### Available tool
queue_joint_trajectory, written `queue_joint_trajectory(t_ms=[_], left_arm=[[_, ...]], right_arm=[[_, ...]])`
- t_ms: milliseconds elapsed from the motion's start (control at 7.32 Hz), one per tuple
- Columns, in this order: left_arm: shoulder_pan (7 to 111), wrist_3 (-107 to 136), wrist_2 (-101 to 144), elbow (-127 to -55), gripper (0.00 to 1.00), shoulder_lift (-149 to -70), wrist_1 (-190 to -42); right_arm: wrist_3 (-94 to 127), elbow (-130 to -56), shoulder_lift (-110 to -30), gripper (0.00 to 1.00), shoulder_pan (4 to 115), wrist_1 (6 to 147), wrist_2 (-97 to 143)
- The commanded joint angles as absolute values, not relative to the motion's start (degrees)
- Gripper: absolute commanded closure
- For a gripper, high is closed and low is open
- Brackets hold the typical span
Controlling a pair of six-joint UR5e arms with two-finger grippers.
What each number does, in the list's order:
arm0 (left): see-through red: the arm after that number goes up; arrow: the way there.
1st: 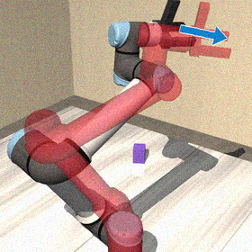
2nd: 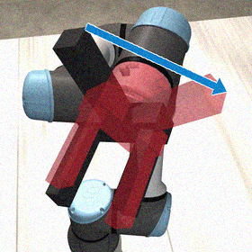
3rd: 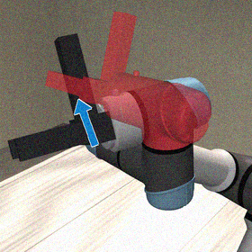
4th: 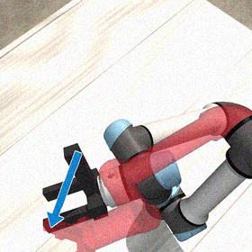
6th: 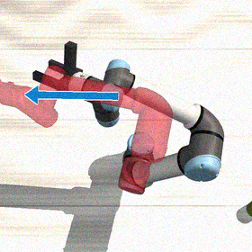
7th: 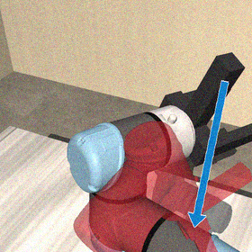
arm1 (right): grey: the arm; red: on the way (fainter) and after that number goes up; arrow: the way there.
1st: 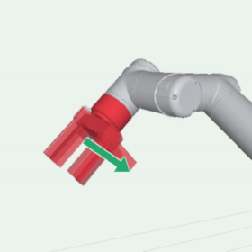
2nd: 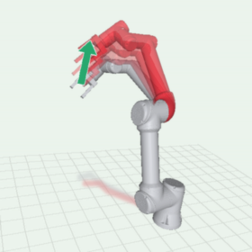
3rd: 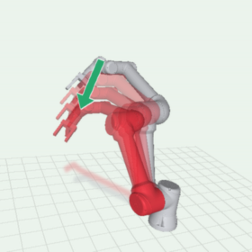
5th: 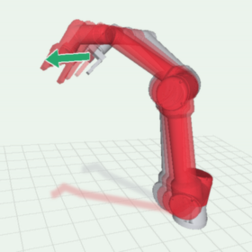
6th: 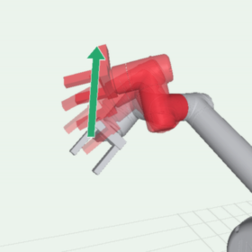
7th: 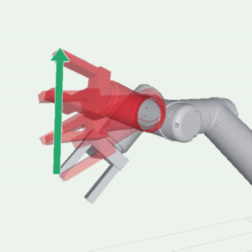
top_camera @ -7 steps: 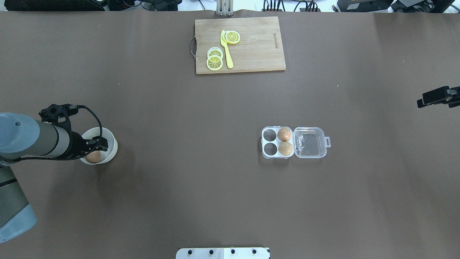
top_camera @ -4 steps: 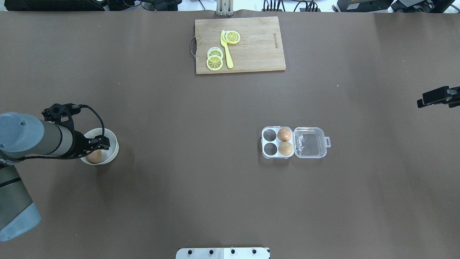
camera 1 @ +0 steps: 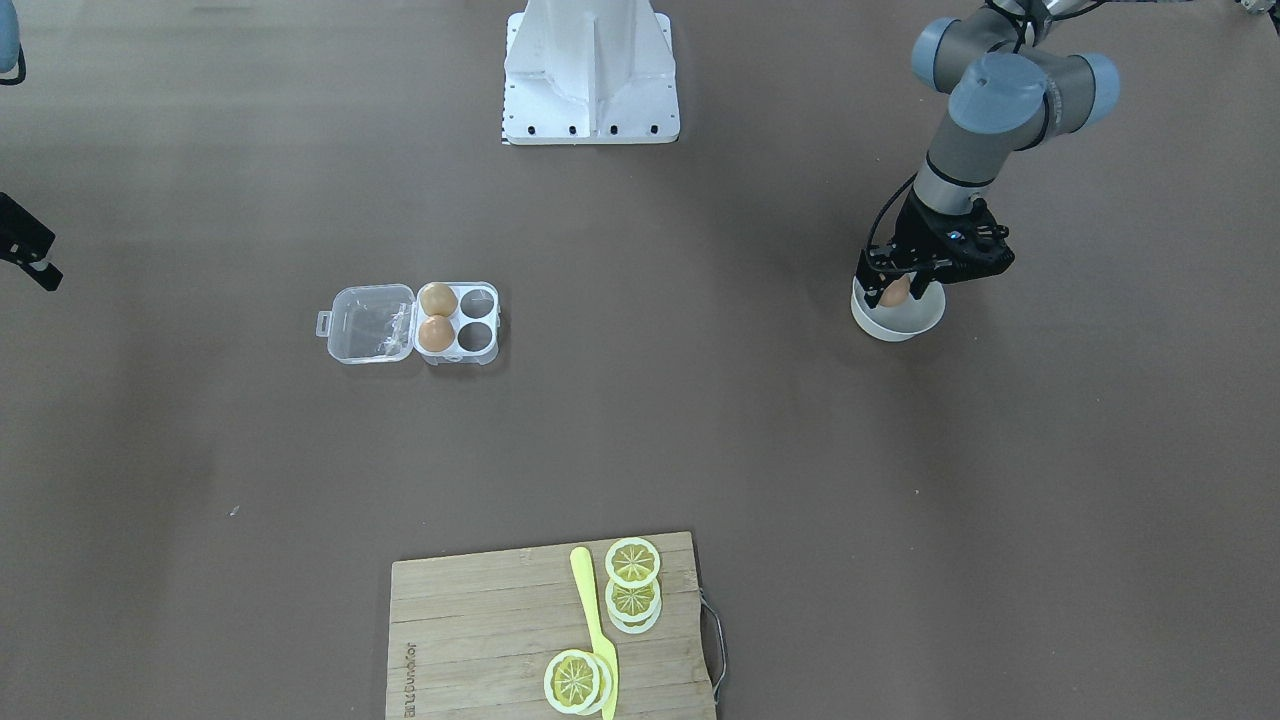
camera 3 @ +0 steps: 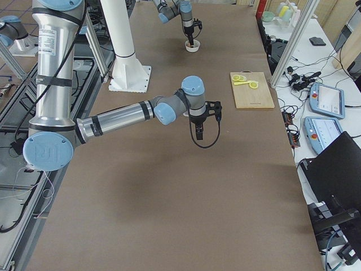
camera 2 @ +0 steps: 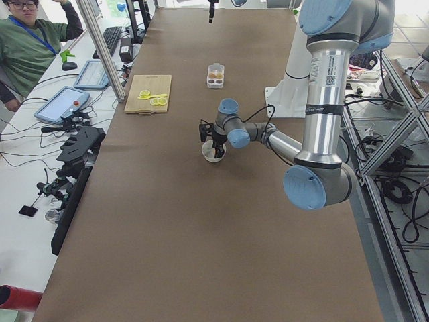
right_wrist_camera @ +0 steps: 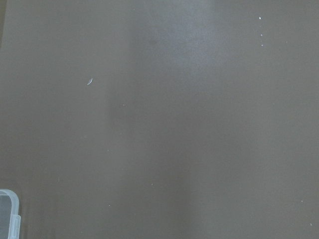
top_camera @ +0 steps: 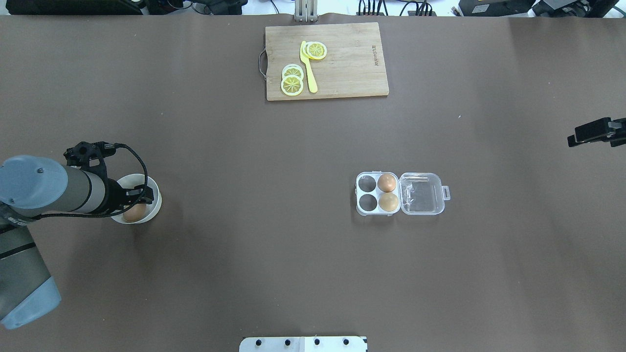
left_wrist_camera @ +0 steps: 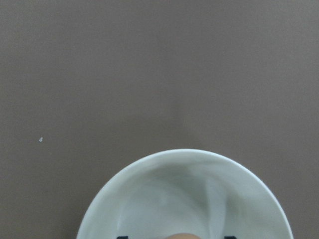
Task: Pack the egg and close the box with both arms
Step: 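Close the left gripper on the brown egg inside the bowl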
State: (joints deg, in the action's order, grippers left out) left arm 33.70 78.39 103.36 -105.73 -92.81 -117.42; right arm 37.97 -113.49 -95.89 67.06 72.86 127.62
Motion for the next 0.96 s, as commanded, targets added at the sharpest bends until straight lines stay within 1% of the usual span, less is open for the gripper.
queue_joint_trajectory(t_ms=[0, 137, 273, 547, 820], left_arm=[[33.0, 76.9, 103.3, -105.8, 0.29, -92.9, -117.4], [33.0, 75.0, 103.3, -106.0, 0.29, -92.8, -117.4], [33.0, 74.9, 103.3, -106.1, 0.35, -92.9, -117.5], [33.0, 73.9, 103.3, -106.3, 0.53, -92.9, -117.5], [33.1, 72.3, 103.4, -106.3, 0.53, -92.9, -117.5]], right_arm=[[38.0, -113.5, -95.9, 0.0, 67.1, 72.9, 127.6], [38.0, -113.5, -95.9, 0.0, 67.1, 72.9, 127.6], [38.0, -113.5, -95.9, 0.0, 67.1, 72.9, 127.6], [38.0, -113.5, -95.9, 0.0, 67.1, 72.9, 127.6], [38.0, -113.5, -95.9, 0.0, 67.1, 72.9, 127.6]])
